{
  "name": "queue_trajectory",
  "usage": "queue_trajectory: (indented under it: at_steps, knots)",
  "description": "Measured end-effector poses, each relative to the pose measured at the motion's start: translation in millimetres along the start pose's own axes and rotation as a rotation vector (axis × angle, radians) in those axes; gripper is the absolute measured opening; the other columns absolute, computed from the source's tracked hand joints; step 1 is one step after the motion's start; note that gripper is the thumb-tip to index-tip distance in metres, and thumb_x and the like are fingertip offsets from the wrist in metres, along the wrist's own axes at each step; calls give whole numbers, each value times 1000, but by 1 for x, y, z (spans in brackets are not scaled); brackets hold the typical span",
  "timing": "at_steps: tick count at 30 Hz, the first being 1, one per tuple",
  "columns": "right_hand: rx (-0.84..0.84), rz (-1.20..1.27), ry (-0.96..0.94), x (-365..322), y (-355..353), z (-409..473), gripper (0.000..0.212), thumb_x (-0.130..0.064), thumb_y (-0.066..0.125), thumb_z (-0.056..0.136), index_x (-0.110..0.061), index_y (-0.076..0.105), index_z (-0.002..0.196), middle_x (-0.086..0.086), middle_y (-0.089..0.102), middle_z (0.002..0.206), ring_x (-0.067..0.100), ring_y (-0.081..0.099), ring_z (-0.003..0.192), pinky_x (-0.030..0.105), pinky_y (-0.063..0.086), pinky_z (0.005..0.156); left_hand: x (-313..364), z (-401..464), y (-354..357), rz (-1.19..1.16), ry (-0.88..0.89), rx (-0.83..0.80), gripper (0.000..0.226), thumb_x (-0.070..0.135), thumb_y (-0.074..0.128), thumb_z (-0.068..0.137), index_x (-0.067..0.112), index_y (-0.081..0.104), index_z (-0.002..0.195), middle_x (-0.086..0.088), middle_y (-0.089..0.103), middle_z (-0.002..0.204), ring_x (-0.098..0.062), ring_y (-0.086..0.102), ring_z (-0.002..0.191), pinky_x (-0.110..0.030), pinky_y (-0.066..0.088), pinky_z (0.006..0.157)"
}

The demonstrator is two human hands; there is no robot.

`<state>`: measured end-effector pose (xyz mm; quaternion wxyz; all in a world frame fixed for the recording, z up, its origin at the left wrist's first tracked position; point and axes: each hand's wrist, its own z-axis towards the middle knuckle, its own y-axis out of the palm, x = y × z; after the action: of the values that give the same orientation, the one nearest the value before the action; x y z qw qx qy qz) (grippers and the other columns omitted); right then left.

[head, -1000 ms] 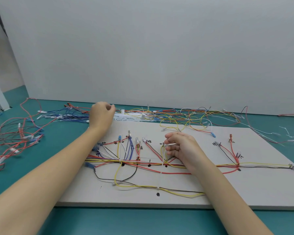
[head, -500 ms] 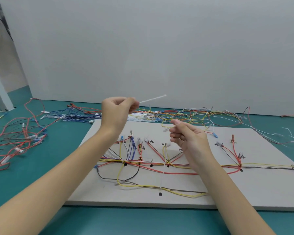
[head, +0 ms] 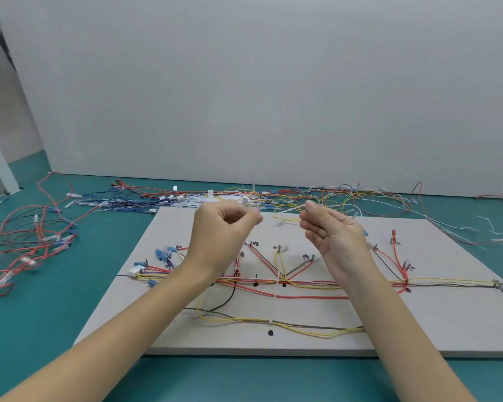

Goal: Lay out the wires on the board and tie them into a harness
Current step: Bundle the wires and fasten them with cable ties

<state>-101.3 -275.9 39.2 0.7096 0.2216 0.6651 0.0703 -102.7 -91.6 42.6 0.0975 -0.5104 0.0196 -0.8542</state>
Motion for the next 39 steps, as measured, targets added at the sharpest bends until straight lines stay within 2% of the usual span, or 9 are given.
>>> queue_trajectory:
  at_steps: [6, 10, 17, 22, 24, 27, 30, 35, 39]
  knots:
    - [-43, 5, 45, 2, -2, 3, 12, -17, 74, 79, -9, 72, 88, 1, 73, 75, 8, 68, 66, 16, 53, 57, -5, -3, -6, 172, 182, -138, 16, 3, 69, 83, 6, 75, 69, -2, 70, 69, -10, 64, 66, -23, 51, 64]
    - [-61, 25, 38, 2, -4, 4, 7, -12, 70, 82, -8, 71, 88, 3, 74, 78, 10, 70, 69, 18, 55, 59, -7, -2, -13, 192, 170, -258, 15, 3, 70, 83, 7, 76, 70, 1, 72, 70, -6, 64, 67, -13, 46, 63]
    - [-55, 16, 0, 3, -6, 6, 5, -9, 69, 85, -7, 72, 88, 7, 74, 80, 12, 70, 70, 19, 56, 62, -11, -2, -19, 220, 160, -243, 9, 15, 70, 87, 20, 78, 86, 11, 73, 87, -7, 65, 93, -32, 52, 78]
    - [-72, 1, -21, 3, -4, 6, 6, -9, 67, 86, -8, 72, 89, 8, 74, 82, 13, 70, 71, 19, 55, 59, -12, 2, -20, 183, 52, -251, 10, 20, 68, 89, 18, 77, 89, 5, 74, 86, -9, 66, 87, -40, 55, 80]
    - [-61, -11, -31, 3, -4, 5, 6, -9, 66, 87, -7, 71, 90, 7, 74, 82, 13, 70, 71, 19, 55, 58, -11, 5, -24, 144, -7, -264, 8, 22, 69, 88, 20, 77, 89, 7, 74, 88, -8, 66, 88, -38, 55, 81]
    - [10, -36, -58, 4, -4, 5, 5, -7, 67, 87, -7, 71, 89, 7, 74, 80, 13, 69, 70, 18, 54, 57, -13, 7, -33, 326, 130, -330, 6, 28, 73, 83, 32, 76, 86, 18, 69, 91, -3, 57, 99, -25, 45, 84]
    - [94, -74, -95, 5, -5, 4, 3, -4, 70, 84, -7, 72, 84, 7, 73, 76, 14, 68, 68, 18, 54, 56, -15, 3, -39, 535, 242, -459, 21, 41, 78, 75, 43, 72, 95, 24, 58, 103, -7, 43, 109, -11, 30, 91]
    - [130, -154, -138, 6, -4, 4, 6, -1, 71, 81, -7, 72, 82, 7, 72, 72, 15, 68, 66, 19, 53, 55, -12, -2, -42, 645, 287, -488, 67, 40, 84, 67, 47, 53, 125, 20, 39, 128, -3, 30, 119, -11, 27, 97]
    - [142, -170, -153, 5, -5, 6, 6, -2, 71, 81, -7, 72, 82, 5, 72, 70, 13, 68, 63, 19, 52, 53, -3, -2, -41, 593, 478, -321, 23, 29, 85, 70, 34, 68, 84, 13, 50, 92, -14, 42, 95, -23, 34, 84]
